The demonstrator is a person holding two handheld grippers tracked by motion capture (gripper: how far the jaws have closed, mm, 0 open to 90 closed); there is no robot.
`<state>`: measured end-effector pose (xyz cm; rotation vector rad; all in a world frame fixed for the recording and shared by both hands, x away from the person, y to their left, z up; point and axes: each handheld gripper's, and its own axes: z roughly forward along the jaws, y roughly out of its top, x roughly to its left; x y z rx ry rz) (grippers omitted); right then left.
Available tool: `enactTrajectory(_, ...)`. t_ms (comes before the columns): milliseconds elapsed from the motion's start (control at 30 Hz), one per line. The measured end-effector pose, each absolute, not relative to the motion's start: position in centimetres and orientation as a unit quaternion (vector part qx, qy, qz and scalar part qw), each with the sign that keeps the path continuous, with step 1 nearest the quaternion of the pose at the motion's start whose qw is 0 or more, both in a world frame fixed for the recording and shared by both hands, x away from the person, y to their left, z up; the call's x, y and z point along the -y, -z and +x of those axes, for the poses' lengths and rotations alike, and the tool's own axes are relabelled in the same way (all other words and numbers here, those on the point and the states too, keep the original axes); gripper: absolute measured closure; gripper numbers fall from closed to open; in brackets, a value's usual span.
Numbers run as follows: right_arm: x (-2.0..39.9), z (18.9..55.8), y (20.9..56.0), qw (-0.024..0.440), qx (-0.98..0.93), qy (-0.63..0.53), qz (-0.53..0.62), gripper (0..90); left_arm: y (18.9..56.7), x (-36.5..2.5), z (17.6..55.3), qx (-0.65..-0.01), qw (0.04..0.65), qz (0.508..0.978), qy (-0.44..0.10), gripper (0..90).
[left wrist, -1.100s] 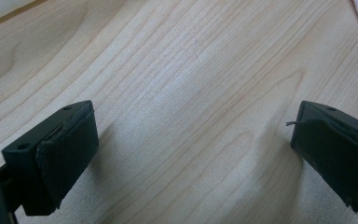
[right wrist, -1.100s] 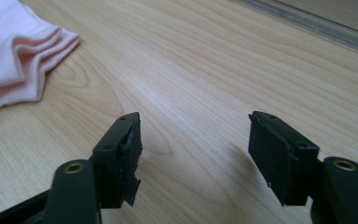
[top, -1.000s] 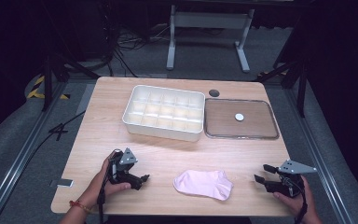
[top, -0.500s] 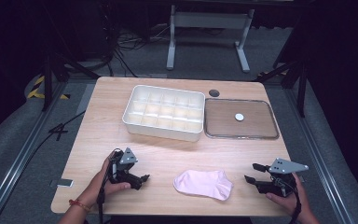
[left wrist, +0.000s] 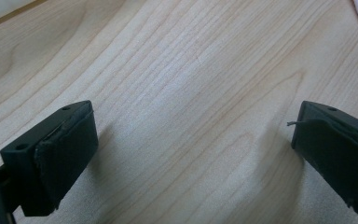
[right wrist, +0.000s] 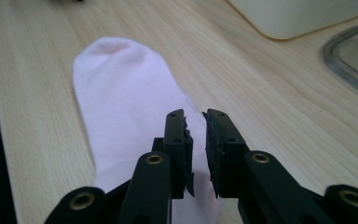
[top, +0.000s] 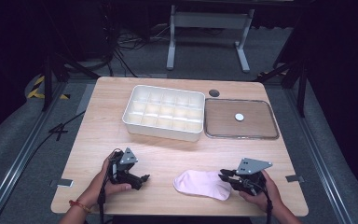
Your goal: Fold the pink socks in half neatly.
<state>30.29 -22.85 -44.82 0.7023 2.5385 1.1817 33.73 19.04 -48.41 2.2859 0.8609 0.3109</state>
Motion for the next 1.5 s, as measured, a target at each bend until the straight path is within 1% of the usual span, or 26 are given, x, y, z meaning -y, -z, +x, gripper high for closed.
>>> enactTrajectory(67, 22.3, 30.2, 44.9, 0.123, -0.874, -0.405, 0.238, 80.3, 48.4, -19.0, 33.8, -0.329, 0.333, 0.876, -0.12, 0.6)
enactTrajectory(133, 20.8, 30.0, 45.5, 0.112, -0.883, -0.396, 0.225, 83.0, 48.3, -19.0, 33.7, -0.327, 0.333, 0.877, -0.116, 1.5)
enactTrajectory(233, 20.0, 30.0, 46.2, 0.103, -0.888, -0.395, 0.213, 87.9, 48.2, -19.0, 33.7, -0.324, 0.329, 0.879, -0.116, 3.5)
enactTrajectory(400, 18.9, 30.2, 46.8, 0.094, -0.893, -0.39, 0.205, 88.6, 48.0, -18.9, 33.7, -0.323, 0.325, 0.881, -0.115, 5.1)
enactTrajectory(433, 18.7, 30.2, 46.9, 0.093, -0.896, -0.384, 0.202, 88.6, 48.0, -18.8, 33.6, -0.319, 0.328, 0.882, -0.111, 7.4)
enactTrajectory(467, 18.5, 30.2, 47.1, 0.094, -0.899, -0.379, 0.199, 88.6, 47.8, -18.9, 33.6, -0.303, 0.336, 0.886, -0.105, 12.5)
enactTrajectory(500, 18.3, 30.2, 47.4, 0.092, -0.901, -0.376, 0.194, 88.7, 47.8, -18.8, 33.7, -0.296, 0.339, 0.887, -0.104, 19.8)
enactTrajectory(533, 18.3, 30.2, 47.4, 0.092, -0.901, -0.376, 0.194, 88.7, 47.8, -18.8, 33.7, -0.296, 0.339, 0.887, -0.104, 21.4)
enactTrajectory(600, 18.1, 30.3, 47.4, 0.09, -0.901, -0.377, 0.193, 88.9, 47.8, -18.6, 33.7, -0.294, 0.345, 0.886, -0.096, 21.4)
enactTrajectory(633, 18.0, 30.4, 47.6, 0.088, -0.899, -0.383, 0.194, 89.2, 47.7, -18.5, 33.7, -0.293, 0.347, 0.886, -0.093, 25.5)
enactTrajectory(667, 18.0, 30.4, 47.6, 0.088, -0.899, -0.383, 0.194, 89.2, 47.7, -18.4, 33.7, -0.296, 0.351, 0.884, -0.088, 25.5)
enactTrajectory(733, 17.7, 30.3, 47.6, 0.091, -0.899, -0.384, 0.191, 89.3, 47.4, -17.9, 33.7, -0.298, 0.364, 0.878, -0.083, 26.3)
enactTrajectory(800, 17.3, 30.4, 47.6, 0.093, -0.899, -0.386, 0.185, 89.3, 46.9, -17.0, 33.5, -0.3, 0.39, 0.868, -0.072, 30.2)
enactTrajectory(900, 16.4, 30.6, 47.6, 0.096, -0.903, -0.383, 0.171, 89.4, 46.6, -15.6, 33.4, -0.294, 0.408, 0.862, -0.062, 33.1)
enactTrajectory(1067, 16.0, 31.0, 47.6, 0.092, -0.902, -0.386, 0.171, 89.4, 46.6, -13.2, 33.3, -0.27, 0.397, 0.875, -0.056, 35.6)
enactTrajectory(1100, 15.9, 31.1, 47.6, 0.09, -0.902, -0.386, 0.172, 89.4, 46.7, -12.8, 33.4, -0.265, 0.395, 0.878, -0.057, 37.8)
enactTrajectory(1133, 15.8, 31.1, 47.6, 0.089, -0.902, -0.386, 0.171, 89.4, 46.8, -12.3, 33.5, -0.265, 0.397, 0.877, -0.051, 38.0)
enactTrajectory(1233, 15.7, 31.3, 47.7, 0.091, -0.902, -0.386, 0.17, 89.4, 46.9, -11.5, 33.4, -0.261, 0.398, 0.878, -0.045, 39.0)
enactTrajectory(1367, 15.5, 31.4, 47.7, 0.095, -0.902, -0.386, 0.167, 89.4, 46.8, -10.9, 33.4, -0.253, 0.391, 0.883, -0.052, 39.5)
enactTrajectory(1500, 15.4, 31.3, 47.7, 0.097, -0.901, -0.388, 0.166, 89.4, 47.3, -10.5, 33.2, -0.245, 0.369, 0.895, -0.059, 38.3)
